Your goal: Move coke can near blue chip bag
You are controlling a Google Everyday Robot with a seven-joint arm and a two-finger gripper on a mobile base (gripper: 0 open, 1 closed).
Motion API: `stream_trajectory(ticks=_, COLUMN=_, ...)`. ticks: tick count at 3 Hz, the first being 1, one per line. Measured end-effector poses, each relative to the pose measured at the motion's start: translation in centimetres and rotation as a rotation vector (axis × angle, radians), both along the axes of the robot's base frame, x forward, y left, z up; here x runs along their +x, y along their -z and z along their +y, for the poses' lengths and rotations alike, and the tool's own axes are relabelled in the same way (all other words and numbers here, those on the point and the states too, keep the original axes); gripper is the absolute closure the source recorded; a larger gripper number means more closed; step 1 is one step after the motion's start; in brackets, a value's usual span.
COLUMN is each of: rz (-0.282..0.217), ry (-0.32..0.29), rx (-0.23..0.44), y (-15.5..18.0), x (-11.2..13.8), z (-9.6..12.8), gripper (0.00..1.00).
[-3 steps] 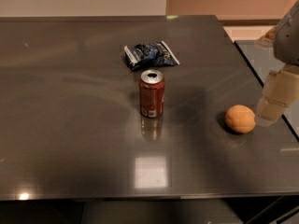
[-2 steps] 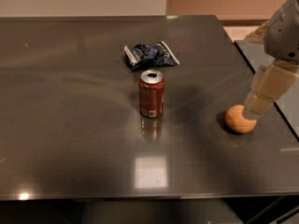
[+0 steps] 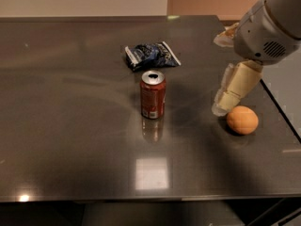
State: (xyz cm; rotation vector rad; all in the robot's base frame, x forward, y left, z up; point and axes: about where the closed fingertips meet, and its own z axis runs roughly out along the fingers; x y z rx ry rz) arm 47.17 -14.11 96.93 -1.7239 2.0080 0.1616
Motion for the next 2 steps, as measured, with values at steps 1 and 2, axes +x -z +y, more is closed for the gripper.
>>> stream_trajectory(ticks=1, rz=0.017, ry=-0.023, rx=0.035, y=1.7, x=1.7, z=2.3, gripper=0.00)
stream_trajectory(ticks=2, rz=0.028, ry=-0.040, rx=0.061, y=2.9, x=3.2, z=4.1, gripper=0.00)
